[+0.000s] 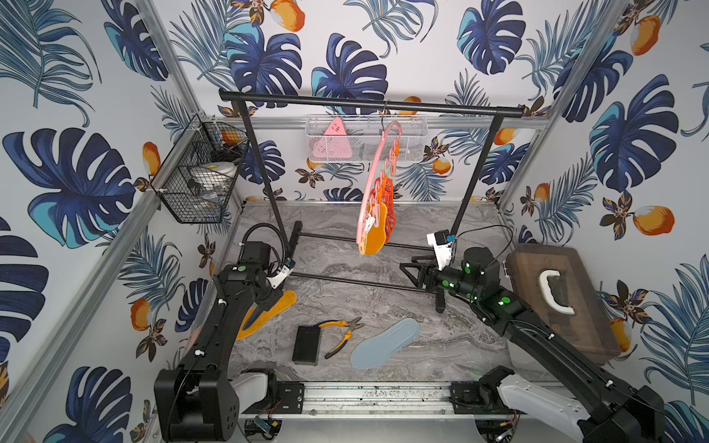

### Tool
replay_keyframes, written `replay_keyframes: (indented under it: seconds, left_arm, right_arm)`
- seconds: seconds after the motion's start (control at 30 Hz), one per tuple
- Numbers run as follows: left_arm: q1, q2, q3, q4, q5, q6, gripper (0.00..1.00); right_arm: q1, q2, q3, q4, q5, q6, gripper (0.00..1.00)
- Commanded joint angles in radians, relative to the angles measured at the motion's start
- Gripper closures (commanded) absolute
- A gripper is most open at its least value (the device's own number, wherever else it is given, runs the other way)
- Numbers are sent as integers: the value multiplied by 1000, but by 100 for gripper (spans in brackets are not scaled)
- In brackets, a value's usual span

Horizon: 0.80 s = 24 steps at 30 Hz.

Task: Take the shoe insoles off the hanger
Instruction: Place the insole at the center of the board.

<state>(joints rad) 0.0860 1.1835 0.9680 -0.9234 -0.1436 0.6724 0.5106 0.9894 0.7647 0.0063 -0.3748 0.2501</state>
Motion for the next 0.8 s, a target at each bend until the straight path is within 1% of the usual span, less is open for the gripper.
replay_keyframes:
  seconds: [0.0, 0.1, 0.17, 0.27, 0.43, 0.67, 0.77]
  left_arm:
    - [19, -4, -15, 73, -154, 33, 100]
    - [52, 9, -61, 174, -241, 93, 100]
    - [87, 36, -86, 244, -253, 125, 100]
    - [132, 96, -95, 327, -252, 130, 100]
    - [146, 186, -126, 543, -302, 128, 100]
    - [145, 301, -166, 590, -275, 39, 100]
    - [146, 324, -163, 546, -223, -15, 100]
  right_arm:
    - [2, -19, -12, -6, 31, -26, 37]
    - [2, -33, -24, -3, 44, -31, 37]
    - [2, -43, -30, -2, 47, -32, 36]
    - [2, -59, -30, -13, 48, -41, 36]
    - [2, -80, -42, -8, 66, -54, 36]
    - [2, -68, -12, -43, 60, -68, 36]
    - [2, -83, -24, -43, 69, -59, 35]
